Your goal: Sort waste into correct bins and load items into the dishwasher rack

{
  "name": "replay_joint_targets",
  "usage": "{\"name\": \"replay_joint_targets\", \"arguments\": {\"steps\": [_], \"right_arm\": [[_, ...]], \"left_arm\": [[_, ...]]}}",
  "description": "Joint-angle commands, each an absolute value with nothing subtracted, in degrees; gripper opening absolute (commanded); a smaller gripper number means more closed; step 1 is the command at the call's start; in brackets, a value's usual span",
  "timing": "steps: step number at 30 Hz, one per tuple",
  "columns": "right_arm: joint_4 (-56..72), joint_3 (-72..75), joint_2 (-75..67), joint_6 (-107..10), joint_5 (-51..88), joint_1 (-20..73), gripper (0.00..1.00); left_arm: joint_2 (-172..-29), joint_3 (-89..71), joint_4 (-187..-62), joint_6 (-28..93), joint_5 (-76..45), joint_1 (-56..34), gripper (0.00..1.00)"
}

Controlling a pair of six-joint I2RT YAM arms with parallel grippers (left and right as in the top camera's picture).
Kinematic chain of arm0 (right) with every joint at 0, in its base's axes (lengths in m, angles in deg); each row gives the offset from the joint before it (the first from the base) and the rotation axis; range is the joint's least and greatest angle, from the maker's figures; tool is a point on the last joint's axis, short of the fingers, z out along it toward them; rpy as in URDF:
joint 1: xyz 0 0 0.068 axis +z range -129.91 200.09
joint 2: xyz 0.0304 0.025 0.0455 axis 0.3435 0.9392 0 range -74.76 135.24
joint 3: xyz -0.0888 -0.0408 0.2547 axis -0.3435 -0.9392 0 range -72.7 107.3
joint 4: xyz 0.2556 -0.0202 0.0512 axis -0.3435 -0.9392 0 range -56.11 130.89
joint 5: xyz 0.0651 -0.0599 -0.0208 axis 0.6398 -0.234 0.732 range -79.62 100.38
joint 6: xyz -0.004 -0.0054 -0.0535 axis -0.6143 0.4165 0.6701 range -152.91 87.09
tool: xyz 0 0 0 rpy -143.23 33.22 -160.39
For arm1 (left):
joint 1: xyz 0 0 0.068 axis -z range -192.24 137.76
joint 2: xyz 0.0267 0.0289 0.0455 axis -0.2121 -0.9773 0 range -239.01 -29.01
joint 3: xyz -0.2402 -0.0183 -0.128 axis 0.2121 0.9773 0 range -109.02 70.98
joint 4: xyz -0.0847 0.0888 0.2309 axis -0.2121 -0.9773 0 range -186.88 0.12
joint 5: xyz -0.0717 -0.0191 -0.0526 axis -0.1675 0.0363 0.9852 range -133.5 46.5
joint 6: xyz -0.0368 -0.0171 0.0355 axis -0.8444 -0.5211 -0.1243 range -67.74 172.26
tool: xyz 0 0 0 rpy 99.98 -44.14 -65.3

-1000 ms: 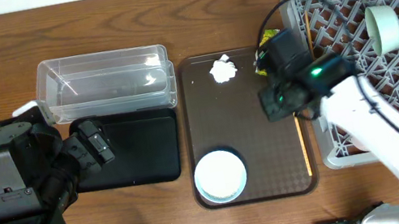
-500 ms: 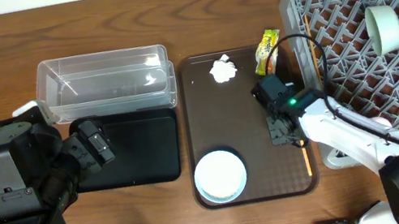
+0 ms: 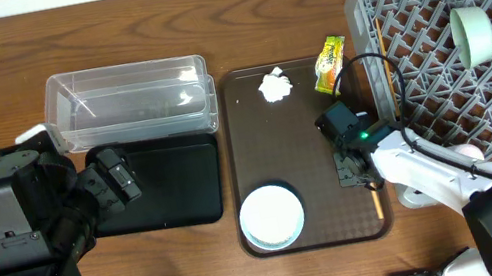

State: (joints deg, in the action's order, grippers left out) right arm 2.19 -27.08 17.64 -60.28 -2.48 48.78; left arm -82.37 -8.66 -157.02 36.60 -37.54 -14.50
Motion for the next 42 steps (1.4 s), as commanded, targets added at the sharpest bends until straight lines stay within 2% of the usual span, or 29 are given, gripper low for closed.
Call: {"name": "replay_joint_targets", "arguments": {"steps": [1, 3, 5, 8, 14, 21, 28, 32, 35, 36, 37, 38, 42], "right_arm": [[2.89, -29.44, 18.21, -61.12, 0.49, 48.19, 0.12], [3.43, -29.59, 18.18, -61.03, 3.02, 48.21, 0.04], [3.87, -29.15, 18.07, -60.02, 4.77, 48.23, 0.01], [2.54, -26.27, 17.33, -59.65, 5.06, 48.23, 0.01], [-3.06, -13.75, 11.41, -51.65, 4.31, 46.52, 0.01], [-0.87, -1.13, 8.92, -42.3, 3.96, 34.26, 0.01], [3.57, -0.17, 12.65, -39.21, 12.99, 20.3, 0.01], [2.32, -0.24, 18.91, -33.27, 13.78, 19.55, 0.01], [3.0, -0.24, 22.23, -33.03, 14.19, 20.01, 0.02], [3.28, -0.22, 22.71, -33.01, 14.87, 20.21, 0.12], [3.41, -0.22, 22.73, -33.03, 15.31, 20.56, 0.31], [3.43, -0.15, 22.51, -33.12, 15.51, 20.95, 0.4], [3.22, 0.16, 19.78, -34.23, 17.47, 24.25, 0.51]], "left_arm": [[-82.22, -9.09, -157.17, 36.55, -38.2, -14.75, 0.94], [-82.22, -9.07, -157.17, 36.55, -38.2, -14.75, 0.94], [-82.22, -9.07, -157.17, 36.55, -38.2, -14.75, 0.94], [-82.22, -9.09, -157.17, 36.55, -38.2, -14.75, 0.94], [-82.22, -9.07, -157.17, 36.55, -38.2, -14.75, 0.95], [-82.22, -9.07, -157.17, 36.55, -38.2, -14.75, 0.94], [-82.22, -9.07, -157.17, 36.55, -38.2, -14.75, 0.94], [-82.22, -9.09, -157.17, 36.55, -38.2, -14.75, 0.94], [-82.22, -9.07, -157.17, 36.55, -38.2, -14.75, 0.95], [-82.22, -9.09, -157.17, 36.55, -38.2, -14.75, 0.94], [-82.22, -9.09, -157.17, 36.55, -38.2, -14.75, 0.94], [-82.22, -9.09, -157.17, 36.55, -38.2, -14.75, 0.94], [-82.22, -9.07, -157.17, 36.55, -38.2, -14.75, 0.94]]}}
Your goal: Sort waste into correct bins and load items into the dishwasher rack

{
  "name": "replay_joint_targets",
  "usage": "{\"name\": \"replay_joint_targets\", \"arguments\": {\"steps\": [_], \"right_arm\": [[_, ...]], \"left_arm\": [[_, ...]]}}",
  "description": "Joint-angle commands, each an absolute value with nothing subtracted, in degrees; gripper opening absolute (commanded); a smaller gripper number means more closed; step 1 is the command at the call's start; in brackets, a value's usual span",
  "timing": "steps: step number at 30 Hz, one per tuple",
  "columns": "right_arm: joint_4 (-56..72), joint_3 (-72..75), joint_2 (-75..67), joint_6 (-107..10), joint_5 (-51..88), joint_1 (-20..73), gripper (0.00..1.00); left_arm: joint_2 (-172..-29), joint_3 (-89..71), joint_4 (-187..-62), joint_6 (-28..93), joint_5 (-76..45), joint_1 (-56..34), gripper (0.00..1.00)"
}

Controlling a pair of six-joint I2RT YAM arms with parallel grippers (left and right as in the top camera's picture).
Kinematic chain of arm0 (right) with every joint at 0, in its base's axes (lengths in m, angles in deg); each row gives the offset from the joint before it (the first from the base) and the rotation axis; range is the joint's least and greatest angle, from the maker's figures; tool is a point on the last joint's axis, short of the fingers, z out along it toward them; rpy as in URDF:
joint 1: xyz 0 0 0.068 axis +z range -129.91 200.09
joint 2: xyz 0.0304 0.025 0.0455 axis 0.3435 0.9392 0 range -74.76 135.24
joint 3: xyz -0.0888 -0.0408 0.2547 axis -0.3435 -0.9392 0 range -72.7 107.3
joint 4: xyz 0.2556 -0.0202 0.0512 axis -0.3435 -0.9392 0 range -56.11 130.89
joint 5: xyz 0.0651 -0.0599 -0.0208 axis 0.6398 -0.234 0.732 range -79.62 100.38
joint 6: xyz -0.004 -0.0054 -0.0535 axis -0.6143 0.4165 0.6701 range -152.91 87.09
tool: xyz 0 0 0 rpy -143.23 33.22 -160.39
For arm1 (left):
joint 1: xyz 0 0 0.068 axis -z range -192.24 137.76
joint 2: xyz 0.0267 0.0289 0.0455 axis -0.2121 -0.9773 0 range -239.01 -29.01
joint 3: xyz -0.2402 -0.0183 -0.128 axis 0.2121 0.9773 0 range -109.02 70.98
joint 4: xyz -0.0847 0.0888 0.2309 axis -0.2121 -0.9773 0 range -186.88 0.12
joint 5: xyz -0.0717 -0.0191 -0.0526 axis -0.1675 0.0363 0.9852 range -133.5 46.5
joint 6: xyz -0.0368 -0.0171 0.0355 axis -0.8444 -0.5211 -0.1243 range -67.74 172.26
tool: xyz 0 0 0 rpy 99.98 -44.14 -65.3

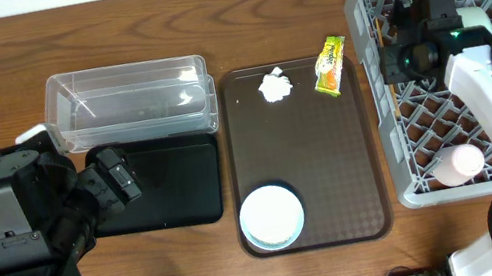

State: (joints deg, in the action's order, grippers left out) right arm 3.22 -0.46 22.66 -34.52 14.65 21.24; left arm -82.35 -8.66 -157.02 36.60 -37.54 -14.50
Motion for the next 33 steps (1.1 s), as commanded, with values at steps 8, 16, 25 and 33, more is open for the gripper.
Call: {"name": "replay_joint_targets", "arguments": {"steps": [8, 16, 25, 33], "right_arm": [[-1.44, 0.16, 12.65, -35.65, 17.01, 38.07, 0.54], [1.73, 0.16, 4.04, -36.07, 17.41, 50.04, 0.99], [-3.6, 0.16, -0.61, -34.97, 16.14, 56.91, 0.99], [-12.3, 0.16, -10.49, -36.02, 14.85, 51.16, 0.99]], "left_arm": [[-82.22, -9.07, -157.17, 36.55, -38.2, -14.75, 0.94], [-82.22, -9.07, -157.17, 36.55, -38.2, -14.75, 0.94], [-82.22, -9.09, -157.17, 36.55, -38.2, -14.75, 0.94], [-82.22, -9.07, -157.17, 36.55, -38.2, -14.75, 0.94]]}}
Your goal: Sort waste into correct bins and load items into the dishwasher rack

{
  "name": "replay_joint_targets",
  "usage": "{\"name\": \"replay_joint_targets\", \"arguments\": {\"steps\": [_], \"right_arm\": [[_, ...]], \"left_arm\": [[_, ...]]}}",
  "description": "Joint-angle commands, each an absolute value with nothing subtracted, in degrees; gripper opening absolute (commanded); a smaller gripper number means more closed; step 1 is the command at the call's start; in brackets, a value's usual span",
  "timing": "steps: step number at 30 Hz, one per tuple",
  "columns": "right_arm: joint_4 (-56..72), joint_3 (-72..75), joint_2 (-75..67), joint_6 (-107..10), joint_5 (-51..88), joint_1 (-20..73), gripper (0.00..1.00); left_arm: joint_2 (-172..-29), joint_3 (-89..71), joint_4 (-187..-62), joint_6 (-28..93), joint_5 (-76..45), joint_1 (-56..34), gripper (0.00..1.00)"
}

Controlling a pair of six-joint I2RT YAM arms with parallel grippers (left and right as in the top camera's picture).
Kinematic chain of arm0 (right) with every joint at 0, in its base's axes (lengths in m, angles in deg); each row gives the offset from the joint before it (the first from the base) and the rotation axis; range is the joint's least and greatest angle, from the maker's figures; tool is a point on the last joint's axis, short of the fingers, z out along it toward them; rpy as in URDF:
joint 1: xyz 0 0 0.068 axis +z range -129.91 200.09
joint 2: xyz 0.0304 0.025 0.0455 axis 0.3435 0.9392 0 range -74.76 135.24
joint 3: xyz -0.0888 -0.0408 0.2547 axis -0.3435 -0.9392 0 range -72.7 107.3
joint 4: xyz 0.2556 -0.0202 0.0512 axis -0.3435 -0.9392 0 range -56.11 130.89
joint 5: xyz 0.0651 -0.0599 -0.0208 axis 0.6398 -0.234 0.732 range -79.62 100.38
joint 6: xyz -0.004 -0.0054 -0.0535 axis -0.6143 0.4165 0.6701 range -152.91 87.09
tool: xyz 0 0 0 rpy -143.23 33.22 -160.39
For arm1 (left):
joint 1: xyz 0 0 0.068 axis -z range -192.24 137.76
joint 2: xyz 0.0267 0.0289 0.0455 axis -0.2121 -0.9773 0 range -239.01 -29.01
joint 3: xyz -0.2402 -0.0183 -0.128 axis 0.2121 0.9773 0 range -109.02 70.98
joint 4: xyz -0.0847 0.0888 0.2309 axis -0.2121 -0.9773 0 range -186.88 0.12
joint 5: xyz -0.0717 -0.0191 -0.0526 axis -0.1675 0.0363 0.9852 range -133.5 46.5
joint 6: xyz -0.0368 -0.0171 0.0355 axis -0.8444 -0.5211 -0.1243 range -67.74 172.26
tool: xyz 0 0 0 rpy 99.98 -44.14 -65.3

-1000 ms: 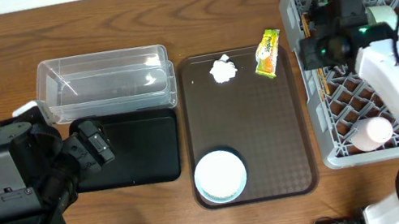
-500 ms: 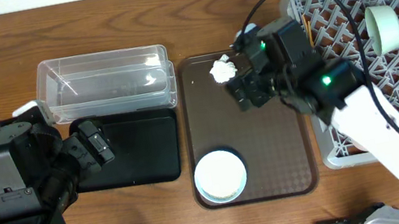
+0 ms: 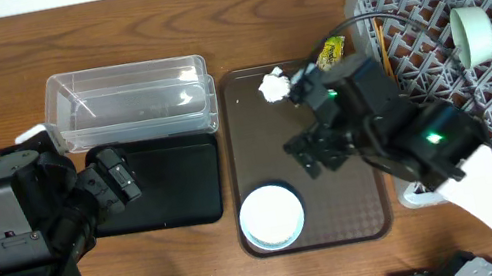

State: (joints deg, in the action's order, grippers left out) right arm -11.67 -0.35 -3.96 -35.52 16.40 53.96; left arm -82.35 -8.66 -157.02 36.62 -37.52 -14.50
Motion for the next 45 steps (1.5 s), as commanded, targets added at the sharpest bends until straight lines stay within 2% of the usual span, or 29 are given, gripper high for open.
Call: {"name": "replay_joint_targets", "arguments": {"steps": [1, 6, 11, 17, 23, 34, 45], "right_arm": [[-12.61, 0.16, -12.72, -36.02, 13.78, 50.07, 0.99], [-13.13, -0.74, -22.78, -34.25, 7.29, 44.71, 0.99], [-12.78, -5.88, -32.74, -31.72, 7.26, 35.95, 0.99], [-10.31, -20.56, -46.47, -31.78, 13.8, 22.24, 0.99], [-1.35, -36.41, -59.8, -31.78, 17.8, 12.34, 0.99], [17.55, -61.28, -74.29, -32.05, 26.61, 9.32, 0.99], [38.54, -72.45, -74.45, -32.13, 29.69, 9.28, 0.99]], "left_arm": [[-82.22, -9.07, -157.17, 36.55, -38.2, -14.75, 0.94], [-82.22, -9.09, -157.17, 36.55, -38.2, -14.75, 0.94], [-82.22, -9.07, -157.17, 36.55, -38.2, -14.75, 0.94], [-82.22, -9.07, -157.15, 36.55, -38.2, -14.75, 0.95], [-82.22, -9.09, -157.17, 36.55, -38.2, -14.75, 0.95], [-82.22, -9.07, -157.17, 36.55, -38.2, -14.75, 0.94], [-82.22, -9.09, -157.17, 36.55, -38.2, -14.75, 0.94]]}}
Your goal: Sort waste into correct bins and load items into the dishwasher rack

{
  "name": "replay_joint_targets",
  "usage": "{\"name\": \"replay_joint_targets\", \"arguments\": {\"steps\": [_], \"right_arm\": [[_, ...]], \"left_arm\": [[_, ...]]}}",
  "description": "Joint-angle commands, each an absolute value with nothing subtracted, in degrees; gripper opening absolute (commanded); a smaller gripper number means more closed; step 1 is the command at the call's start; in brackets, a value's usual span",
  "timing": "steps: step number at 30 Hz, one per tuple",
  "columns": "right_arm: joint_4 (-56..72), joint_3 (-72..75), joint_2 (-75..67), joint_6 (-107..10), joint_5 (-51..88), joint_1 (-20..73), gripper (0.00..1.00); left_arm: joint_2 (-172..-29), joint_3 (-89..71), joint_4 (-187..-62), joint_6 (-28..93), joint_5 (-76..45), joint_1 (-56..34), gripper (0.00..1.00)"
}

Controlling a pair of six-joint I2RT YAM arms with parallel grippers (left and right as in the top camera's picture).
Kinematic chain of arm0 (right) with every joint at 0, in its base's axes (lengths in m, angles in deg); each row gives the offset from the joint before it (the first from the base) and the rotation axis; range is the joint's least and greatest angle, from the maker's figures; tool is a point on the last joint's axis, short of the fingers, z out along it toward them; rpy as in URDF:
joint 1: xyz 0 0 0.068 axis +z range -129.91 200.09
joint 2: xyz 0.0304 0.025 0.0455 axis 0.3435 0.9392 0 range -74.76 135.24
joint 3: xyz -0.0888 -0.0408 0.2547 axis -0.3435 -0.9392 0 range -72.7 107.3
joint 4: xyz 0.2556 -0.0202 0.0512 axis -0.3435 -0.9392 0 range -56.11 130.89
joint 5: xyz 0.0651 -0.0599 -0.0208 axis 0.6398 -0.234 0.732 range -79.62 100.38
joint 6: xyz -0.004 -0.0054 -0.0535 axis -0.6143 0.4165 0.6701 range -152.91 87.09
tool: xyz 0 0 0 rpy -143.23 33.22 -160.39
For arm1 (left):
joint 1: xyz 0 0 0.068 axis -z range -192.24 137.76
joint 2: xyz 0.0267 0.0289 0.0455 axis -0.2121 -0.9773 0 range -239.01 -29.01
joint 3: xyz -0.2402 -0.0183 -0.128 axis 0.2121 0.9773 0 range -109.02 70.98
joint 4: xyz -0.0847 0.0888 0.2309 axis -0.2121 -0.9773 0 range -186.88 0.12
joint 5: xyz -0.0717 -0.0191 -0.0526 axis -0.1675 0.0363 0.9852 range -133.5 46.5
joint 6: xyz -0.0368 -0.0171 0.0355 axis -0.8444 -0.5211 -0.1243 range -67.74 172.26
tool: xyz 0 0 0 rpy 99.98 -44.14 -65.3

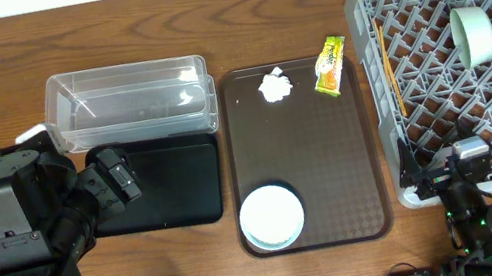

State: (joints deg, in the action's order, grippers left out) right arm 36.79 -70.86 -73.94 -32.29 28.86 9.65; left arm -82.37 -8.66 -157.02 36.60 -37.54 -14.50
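A brown tray (357,189) in the middle holds a crumpled white tissue (273,84) at its far edge and a white bowl (272,217) near its front. A yellow-green wrapper (331,65) lies on the tray's far right rim. The grey dishwasher rack on the right holds a green cup (472,32), a blue bowl and an orange chopstick (389,67). My right arm (462,183) is folded at the rack's front edge, its fingers not discernible. My left gripper (118,178) hangs over the black bin (178,185).
A clear plastic bin (131,102) stands at the back left, touching the black bin in front of it. The left arm's body fills the front left corner. Bare wooden table runs along the back.
My right arm was stretched over the middle of the tray, its gripper above the white bowl. Now it is drawn back to the front right corner by the rack. Tissue, wrapper and bowl lie unmoved.
First my right gripper was at the tray's right edge on an orange stick. Then it was over the rack's far left part, and the stick was gone from the tray. Then it was over the tray's middle. Now it is folded back. The left arm never moved.
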Motion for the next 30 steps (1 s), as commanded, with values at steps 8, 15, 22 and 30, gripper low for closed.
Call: {"name": "replay_joint_targets", "arguments": {"steps": [8, 15, 22, 30], "right_arm": [[38.38, -72.41, -74.45, -32.18, 29.71, 9.28, 0.99], [38.36, -72.41, -74.45, -32.18, 29.71, 9.28, 0.99], [38.36, -72.41, -74.45, -32.18, 29.73, 9.28, 0.99], [38.38, -72.41, -74.45, -32.18, 29.73, 9.28, 0.99]], "left_arm": [[-82.22, -9.09, -157.17, 36.55, -38.2, -14.75, 0.94], [-82.22, -9.09, -157.17, 36.55, -38.2, -14.75, 0.94], [-82.22, -9.07, -157.17, 36.55, -38.2, -14.75, 0.95], [-82.22, -9.07, -157.13, 33.45, -31.12, -14.75, 0.94]]}}
